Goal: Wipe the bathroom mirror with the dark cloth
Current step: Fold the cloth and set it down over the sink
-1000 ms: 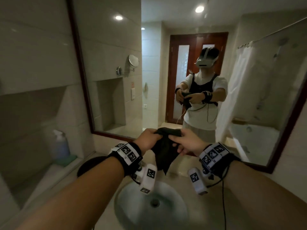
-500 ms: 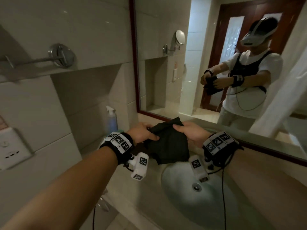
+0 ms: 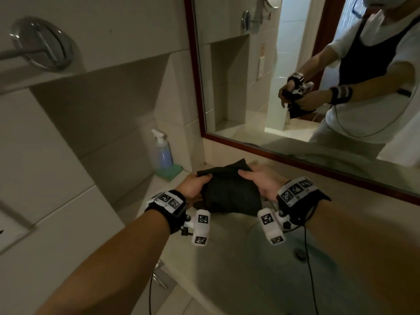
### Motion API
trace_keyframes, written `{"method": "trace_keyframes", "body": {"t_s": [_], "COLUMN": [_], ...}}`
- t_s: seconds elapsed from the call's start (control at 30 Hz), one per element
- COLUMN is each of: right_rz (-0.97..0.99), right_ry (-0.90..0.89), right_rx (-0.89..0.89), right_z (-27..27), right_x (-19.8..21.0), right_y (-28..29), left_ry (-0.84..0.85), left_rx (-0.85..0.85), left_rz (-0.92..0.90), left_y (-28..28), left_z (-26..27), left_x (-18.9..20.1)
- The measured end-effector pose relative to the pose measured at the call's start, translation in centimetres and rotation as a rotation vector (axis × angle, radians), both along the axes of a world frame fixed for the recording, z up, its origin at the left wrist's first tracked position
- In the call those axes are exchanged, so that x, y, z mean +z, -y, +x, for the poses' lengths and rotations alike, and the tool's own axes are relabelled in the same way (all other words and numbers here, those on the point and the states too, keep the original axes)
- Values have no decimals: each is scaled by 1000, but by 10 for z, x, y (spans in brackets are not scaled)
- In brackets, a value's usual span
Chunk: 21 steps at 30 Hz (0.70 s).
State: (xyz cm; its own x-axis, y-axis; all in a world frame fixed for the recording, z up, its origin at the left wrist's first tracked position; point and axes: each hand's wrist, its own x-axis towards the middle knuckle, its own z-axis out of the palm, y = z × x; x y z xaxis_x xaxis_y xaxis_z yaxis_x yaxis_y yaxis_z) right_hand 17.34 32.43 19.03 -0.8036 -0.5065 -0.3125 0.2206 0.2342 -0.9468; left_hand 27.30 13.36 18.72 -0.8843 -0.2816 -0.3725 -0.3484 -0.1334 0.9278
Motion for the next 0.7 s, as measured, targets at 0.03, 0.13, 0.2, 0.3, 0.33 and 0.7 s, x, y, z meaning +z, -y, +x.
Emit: {"method": "trace_keyframes", "body": {"t_s": [0.03, 0.13, 0.2, 0.3, 0.33, 0.7], "right_rz": [-3, 36, 47, 45, 57, 275], "right_ry": [35, 80, 118, 146, 153, 439], "right_rx": [7, 23, 4, -54, -56, -90], "right_z": [-5, -24, -35, -55, -63, -140], "right_x": [-5, -22, -36, -57, -64, -177], "right_y": [6, 24, 35, 56, 63, 138], "left_ry": [17, 69, 113, 148, 166, 371], "left_rx": [0, -20, -25, -47, -61, -358], "left_rz": [-19, -47, -57, -93, -105, -117], "left_y": [5, 25, 40, 64, 73, 162], "left_z": [-6, -26, -44, -75, -86, -190], "left_x": [-6, -24, -38, -59, -67, -159]}}
